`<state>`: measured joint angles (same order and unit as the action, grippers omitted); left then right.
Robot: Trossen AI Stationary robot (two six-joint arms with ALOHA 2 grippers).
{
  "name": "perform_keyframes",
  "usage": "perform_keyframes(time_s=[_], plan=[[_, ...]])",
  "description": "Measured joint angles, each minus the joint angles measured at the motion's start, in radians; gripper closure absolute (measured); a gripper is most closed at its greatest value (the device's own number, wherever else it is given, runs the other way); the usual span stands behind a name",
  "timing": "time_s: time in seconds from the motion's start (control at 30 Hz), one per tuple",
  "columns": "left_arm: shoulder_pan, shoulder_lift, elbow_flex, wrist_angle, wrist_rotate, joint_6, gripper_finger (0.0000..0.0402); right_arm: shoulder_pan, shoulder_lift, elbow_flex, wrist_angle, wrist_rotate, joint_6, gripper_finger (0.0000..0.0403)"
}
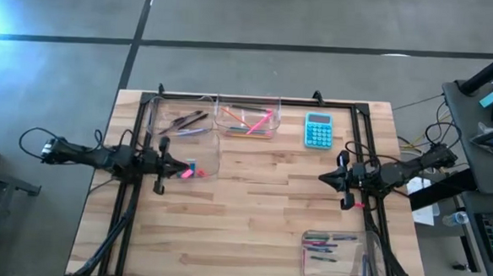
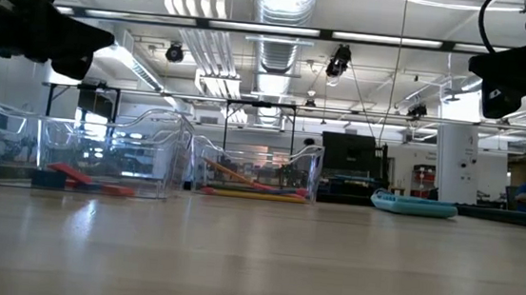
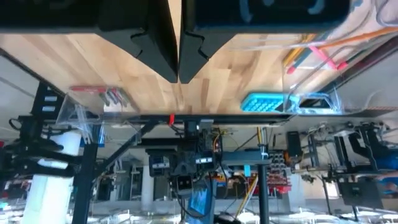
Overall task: Sort crayons/erasers/pens/pencils in bins
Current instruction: Return to Home Position
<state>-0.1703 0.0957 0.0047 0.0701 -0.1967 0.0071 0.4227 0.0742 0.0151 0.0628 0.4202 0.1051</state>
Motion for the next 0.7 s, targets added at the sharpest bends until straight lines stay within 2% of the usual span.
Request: perform_keyframes(time_s=[0.7], plan=[[0.0,0.088,0.0,0.0,0.0,0.0,0.0401,0.0,0.001,0.0,0.001,0.0,0.0,0.0394]])
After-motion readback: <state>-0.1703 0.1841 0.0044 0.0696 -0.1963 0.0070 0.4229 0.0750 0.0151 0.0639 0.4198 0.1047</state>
